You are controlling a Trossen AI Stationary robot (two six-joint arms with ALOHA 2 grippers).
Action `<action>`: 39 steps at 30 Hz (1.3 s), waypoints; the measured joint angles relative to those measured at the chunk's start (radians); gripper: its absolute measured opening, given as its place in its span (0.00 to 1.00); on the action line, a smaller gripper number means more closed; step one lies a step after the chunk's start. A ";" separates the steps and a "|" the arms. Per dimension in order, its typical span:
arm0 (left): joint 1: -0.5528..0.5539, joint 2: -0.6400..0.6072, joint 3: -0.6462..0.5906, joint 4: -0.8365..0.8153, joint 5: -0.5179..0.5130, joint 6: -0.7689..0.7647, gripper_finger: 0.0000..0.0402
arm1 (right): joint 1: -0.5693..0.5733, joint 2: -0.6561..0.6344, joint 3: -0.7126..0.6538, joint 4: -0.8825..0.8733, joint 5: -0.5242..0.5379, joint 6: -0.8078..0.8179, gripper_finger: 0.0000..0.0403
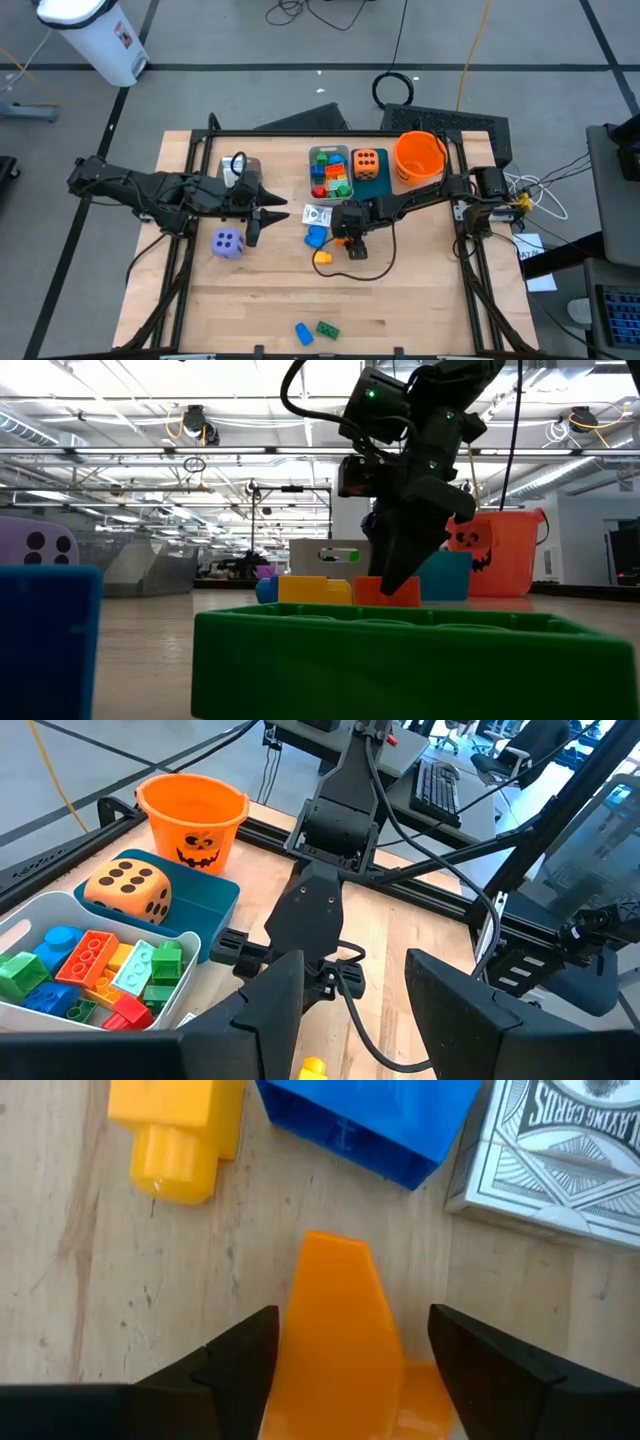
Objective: Pick & Place Toys
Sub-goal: Put the light orange game piece into the gray bin
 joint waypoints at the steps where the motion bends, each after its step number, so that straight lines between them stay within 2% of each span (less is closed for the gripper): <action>1: 0.000 0.000 0.000 0.000 0.000 0.000 0.46 | 0.000 0.000 0.000 0.001 0.000 0.000 0.60; 13: 0.000 0.000 0.000 0.000 0.000 -0.009 0.46 | 0.000 0.000 0.000 0.001 0.002 0.000 0.40; 25: 0.000 0.000 0.000 0.000 0.000 -0.013 0.46 | -0.005 -0.022 0.002 0.009 0.005 0.058 0.41; 34: 0.021 0.000 0.000 0.006 0.001 -0.012 0.46 | -0.017 -0.185 0.005 0.113 0.011 0.147 0.41; 39: 0.043 0.000 0.000 0.010 0.002 -0.013 0.46 | -0.040 -0.297 0.006 0.143 0.118 0.173 0.41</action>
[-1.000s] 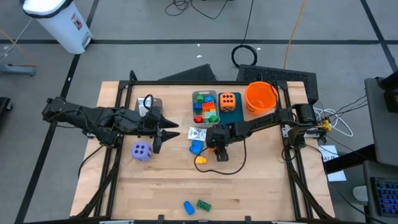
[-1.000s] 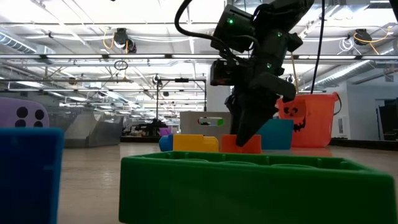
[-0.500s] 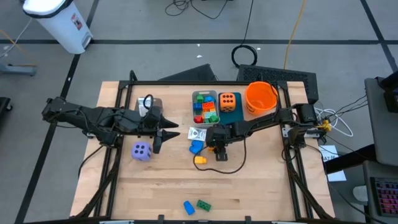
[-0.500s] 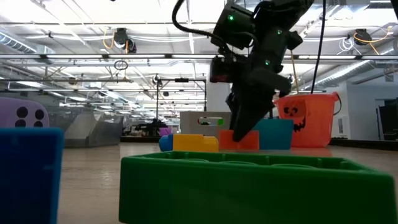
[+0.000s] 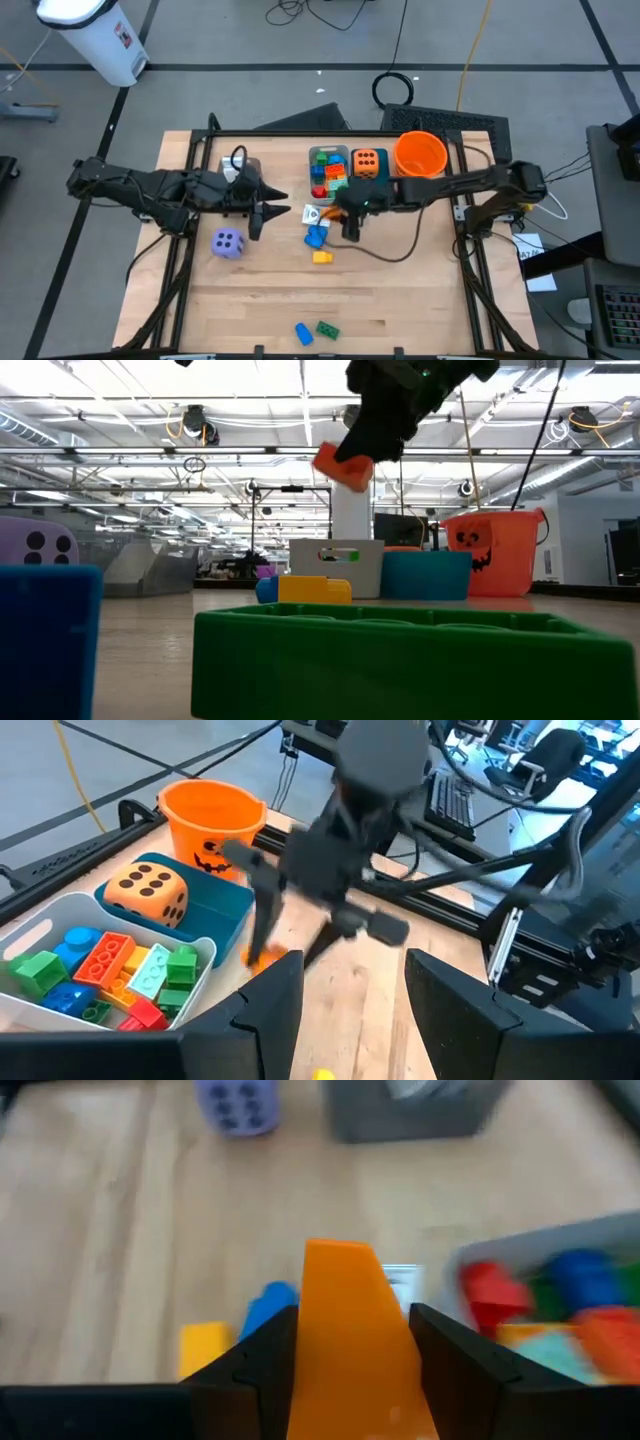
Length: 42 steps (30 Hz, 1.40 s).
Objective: Pick & Place Toys
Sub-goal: Put the light orange game piece into the gray bin
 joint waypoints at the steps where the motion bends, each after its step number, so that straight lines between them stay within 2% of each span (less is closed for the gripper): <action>1: 0.003 0.000 0.000 0.002 0.000 -0.001 0.46 | -0.011 -0.017 0.000 -0.006 0.019 0.001 0.41; 8: 0.034 0.000 0.000 0.050 0.010 0.009 0.46 | -0.144 -0.057 0.008 -0.059 -0.004 0.085 0.41; 14: 0.063 0.000 0.000 0.078 0.063 0.028 0.46 | -0.261 -0.010 0.100 -0.132 -0.069 0.002 0.41; 20: 0.078 0.000 0.000 0.080 0.063 0.048 0.46 | -0.340 0.108 0.249 -0.187 -0.089 -0.129 0.41; 26: 0.100 0.000 0.000 0.080 0.063 0.048 0.46 | -0.371 0.286 0.408 -0.314 -0.109 -0.220 0.41; 30: 0.105 0.000 0.000 0.079 0.063 0.048 0.46 | -0.378 0.381 0.453 -0.348 -0.142 -0.227 0.41; 36: 0.109 0.000 0.000 0.077 0.070 0.051 0.46 | -0.376 0.444 0.454 -0.355 -0.146 -0.226 0.41; 42: 0.117 0.000 0.000 0.070 0.072 0.054 0.46 | -0.370 0.445 0.455 -0.333 -0.146 -0.222 0.43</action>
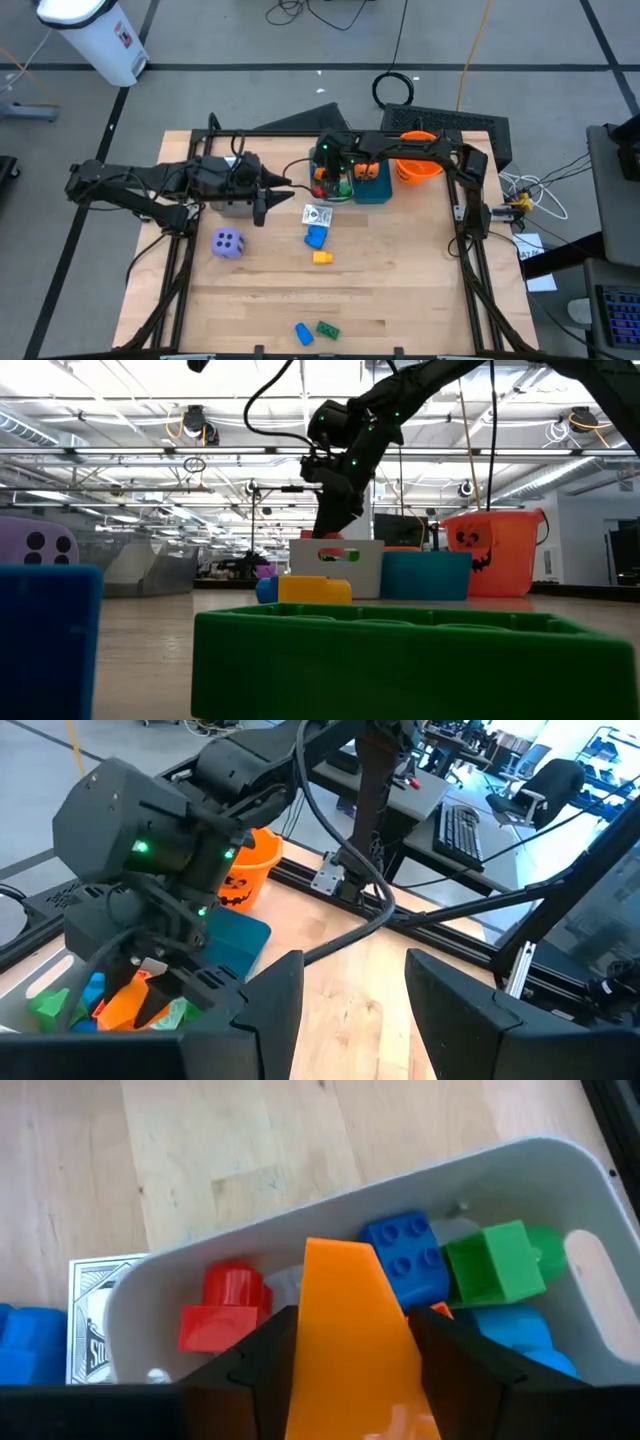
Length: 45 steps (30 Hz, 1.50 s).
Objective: Pick & Place Toys
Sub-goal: Put the light orange game piece into the gray bin, then put the yellow game piece into the gray bin
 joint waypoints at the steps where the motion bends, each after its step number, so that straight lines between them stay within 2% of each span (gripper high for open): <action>1: 0.003 0.000 0.000 0.000 0.001 0.000 0.46 | 0.000 0.000 0.000 0.003 0.000 -0.001 0.45; 8: 0.010 0.000 0.000 -0.022 0.008 -0.001 0.46 | 0.001 0.002 0.000 0.004 -0.035 0.023 0.58; 13: 0.009 0.000 0.000 -0.038 0.015 -0.002 0.46 | 0.008 -0.030 -0.002 0.004 -0.046 0.021 0.63; 17: 0.009 0.000 0.000 -0.046 0.060 -0.003 0.46 | 0.008 -0.111 0.000 0.016 -0.051 0.025 0.65; 20: 0.009 0.000 0.000 -0.045 0.107 -0.006 0.46 | 0.020 -0.177 -0.001 0.033 -0.052 0.096 0.66; 24: -0.003 0.000 0.000 -0.050 0.169 -0.016 0.46 | 0.046 -0.262 -0.001 0.061 -0.159 0.208 0.65; 26: -0.023 0.000 0.000 -0.052 0.172 -0.035 0.46 | 0.071 -0.294 -0.006 0.070 -0.188 0.249 0.65; 31: -0.089 0.000 0.000 -0.052 0.151 -0.055 0.46 | 0.193 -0.340 -0.009 0.031 -0.168 0.277 0.65; 35: -0.163 0.000 0.000 -0.052 0.085 -0.065 0.46 | 0.328 -0.340 -0.009 0.006 -0.048 0.274 0.65; 41: -0.284 0.002 0.000 -0.045 -0.030 -0.091 0.46 | 0.529 -0.284 -0.022 0.001 0.193 0.228 0.65; 45: -0.337 0.018 0.000 -0.018 -0.084 -0.091 0.46 | 0.602 -0.223 -0.090 0.097 0.298 0.252 0.65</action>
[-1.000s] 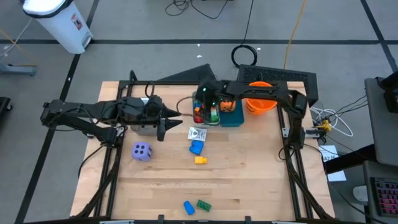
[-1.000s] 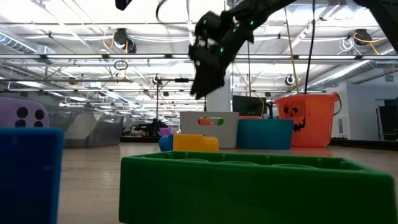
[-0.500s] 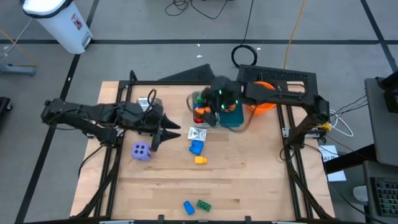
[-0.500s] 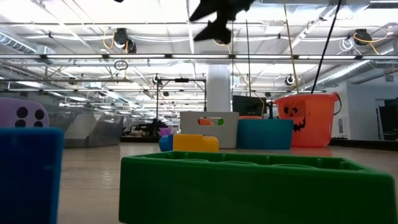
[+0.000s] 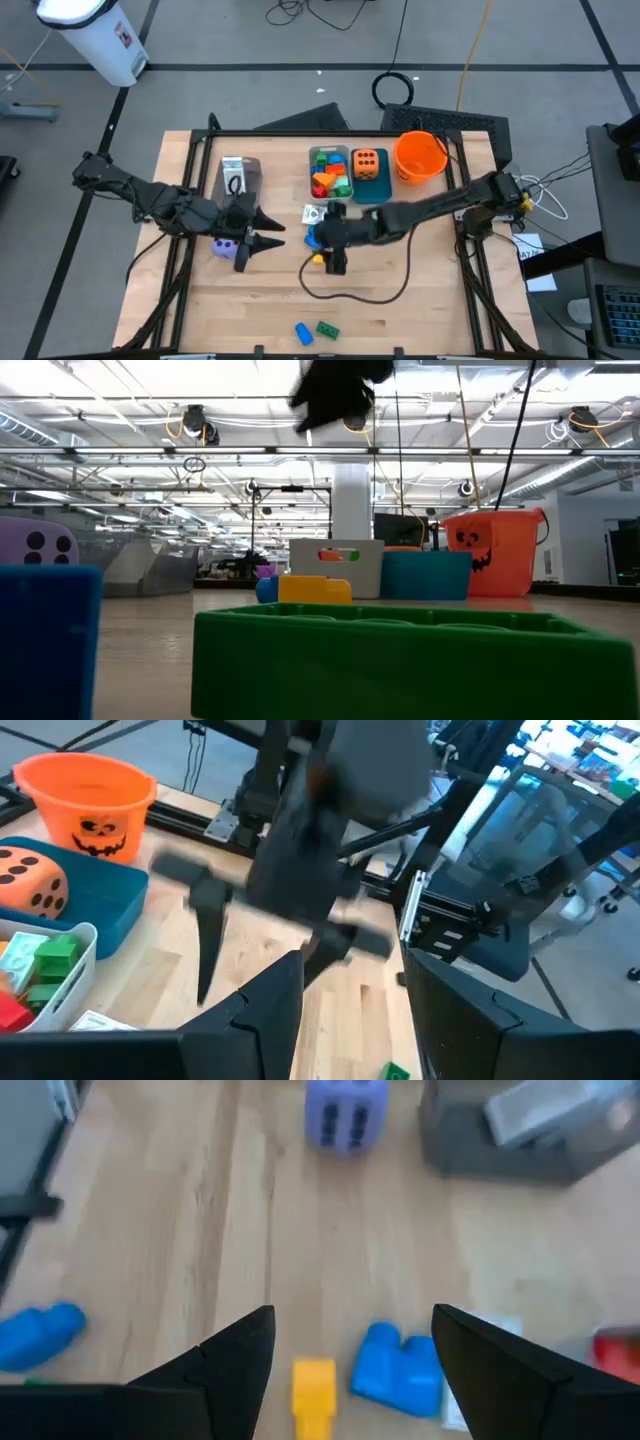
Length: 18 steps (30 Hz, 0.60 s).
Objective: Pick & Place Toys
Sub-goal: Put the yellow game piece into the gray bin
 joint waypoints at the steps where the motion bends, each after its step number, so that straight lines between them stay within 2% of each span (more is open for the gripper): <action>1: -0.011 0.000 0.000 0.002 -0.010 -0.003 0.46 | 0.010 0.007 -0.023 0.014 0.000 0.014 0.65; 5: -0.034 -0.003 0.000 0.000 -0.024 -0.016 0.46 | 0.017 0.047 -0.115 0.157 -0.037 0.083 0.65; 18: -0.043 -0.002 0.000 -0.008 -0.035 -0.022 0.46 | 0.014 0.046 -0.423 0.452 -0.061 0.204 0.65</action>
